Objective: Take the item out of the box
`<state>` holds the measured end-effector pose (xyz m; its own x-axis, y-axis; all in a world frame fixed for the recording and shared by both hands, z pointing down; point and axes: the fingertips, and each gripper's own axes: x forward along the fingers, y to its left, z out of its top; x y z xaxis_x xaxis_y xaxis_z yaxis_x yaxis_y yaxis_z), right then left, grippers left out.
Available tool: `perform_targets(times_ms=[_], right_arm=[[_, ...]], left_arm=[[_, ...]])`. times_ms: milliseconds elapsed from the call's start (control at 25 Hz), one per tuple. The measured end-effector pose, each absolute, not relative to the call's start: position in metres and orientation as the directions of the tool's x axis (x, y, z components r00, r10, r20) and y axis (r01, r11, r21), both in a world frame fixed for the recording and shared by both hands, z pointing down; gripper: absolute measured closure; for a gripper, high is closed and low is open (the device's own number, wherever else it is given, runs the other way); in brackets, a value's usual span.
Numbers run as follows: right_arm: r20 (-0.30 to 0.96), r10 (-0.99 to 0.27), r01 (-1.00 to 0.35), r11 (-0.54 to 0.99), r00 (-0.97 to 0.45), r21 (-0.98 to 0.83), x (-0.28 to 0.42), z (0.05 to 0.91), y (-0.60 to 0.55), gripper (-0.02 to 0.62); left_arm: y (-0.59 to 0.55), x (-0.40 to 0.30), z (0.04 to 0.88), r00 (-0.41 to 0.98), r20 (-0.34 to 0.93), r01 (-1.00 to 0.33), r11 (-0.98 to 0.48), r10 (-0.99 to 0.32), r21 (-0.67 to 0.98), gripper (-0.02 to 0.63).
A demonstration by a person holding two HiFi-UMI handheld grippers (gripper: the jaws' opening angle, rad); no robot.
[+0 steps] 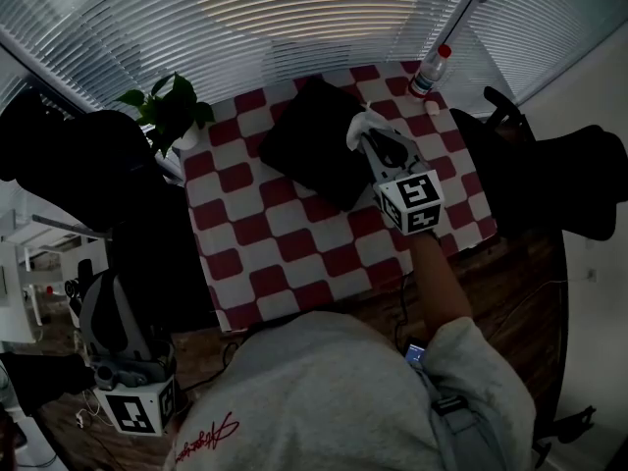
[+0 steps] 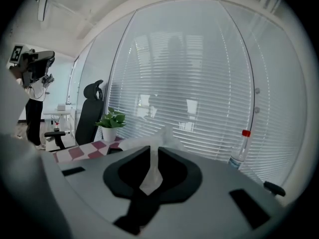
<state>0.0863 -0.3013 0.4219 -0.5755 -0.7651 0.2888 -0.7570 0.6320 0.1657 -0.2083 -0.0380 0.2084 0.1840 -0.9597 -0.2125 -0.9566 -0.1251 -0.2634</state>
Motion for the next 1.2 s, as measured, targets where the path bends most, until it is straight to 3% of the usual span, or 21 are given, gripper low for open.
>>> perform_targets(times_ms=[1200], right_arm=[[0.022, -0.757, -0.745, 0.648, -0.654, 0.156, 0.073, 0.314, -0.265, 0.54]], left_arm=[[-0.049, -0.203, 0.207, 0.215, -0.22, -0.952, -0.154, -0.952, -0.263, 0.586]])
